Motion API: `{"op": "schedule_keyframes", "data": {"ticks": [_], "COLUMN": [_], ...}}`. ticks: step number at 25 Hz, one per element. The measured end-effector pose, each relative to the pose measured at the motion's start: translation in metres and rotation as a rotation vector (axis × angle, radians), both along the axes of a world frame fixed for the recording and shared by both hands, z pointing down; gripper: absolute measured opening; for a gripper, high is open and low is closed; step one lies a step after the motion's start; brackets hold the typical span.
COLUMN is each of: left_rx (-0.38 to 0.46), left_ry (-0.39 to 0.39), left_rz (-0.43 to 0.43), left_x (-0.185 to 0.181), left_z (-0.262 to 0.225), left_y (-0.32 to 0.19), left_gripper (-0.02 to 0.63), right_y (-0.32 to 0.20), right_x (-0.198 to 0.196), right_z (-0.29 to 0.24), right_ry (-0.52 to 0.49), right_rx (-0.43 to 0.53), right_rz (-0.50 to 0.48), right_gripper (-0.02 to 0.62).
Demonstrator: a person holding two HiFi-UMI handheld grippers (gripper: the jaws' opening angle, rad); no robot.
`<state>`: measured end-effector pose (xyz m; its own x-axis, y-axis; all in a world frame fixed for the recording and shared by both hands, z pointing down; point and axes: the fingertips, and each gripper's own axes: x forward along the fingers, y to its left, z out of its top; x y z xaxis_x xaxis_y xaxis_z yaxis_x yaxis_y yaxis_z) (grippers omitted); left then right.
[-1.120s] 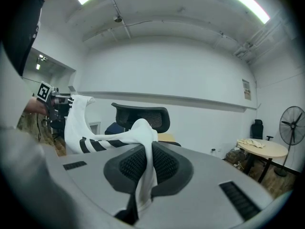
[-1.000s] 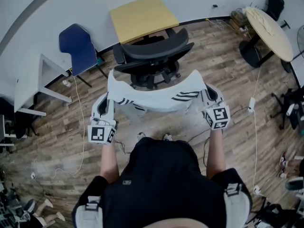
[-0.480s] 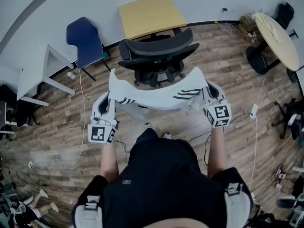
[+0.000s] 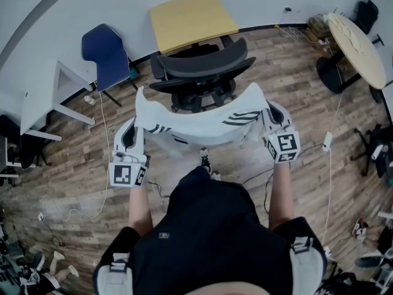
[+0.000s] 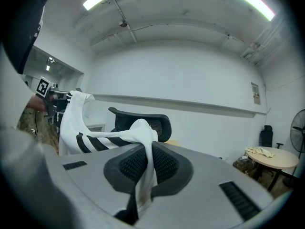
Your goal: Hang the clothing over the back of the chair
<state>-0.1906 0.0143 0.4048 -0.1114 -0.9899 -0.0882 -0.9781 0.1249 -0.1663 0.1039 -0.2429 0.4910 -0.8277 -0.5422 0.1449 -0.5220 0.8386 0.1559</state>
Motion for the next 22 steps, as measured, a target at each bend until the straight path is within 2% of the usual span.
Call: {"op": "schedule_keyframes", "data": {"ticks": [10,22], "left_rx": [0.051,0.104], "left_ry": [-0.011,-0.008], "left_rz": [-0.002,0.004], "left_x": [-0.022,-0.069], "left_z": [-0.018,-0.031], "left_y": [-0.031,-0.078], "left_gripper": [0.023,0.023], "right_y": [-0.038,-0.089], "right_x": [-0.008,-0.037], "right_z": [-0.023,-0.054], "right_ry": [0.003,-0.027], "right_rx": [0.034,0.112], "right_rz": [0.035,0.070], "right_gripper": [0.006,0.006]}}
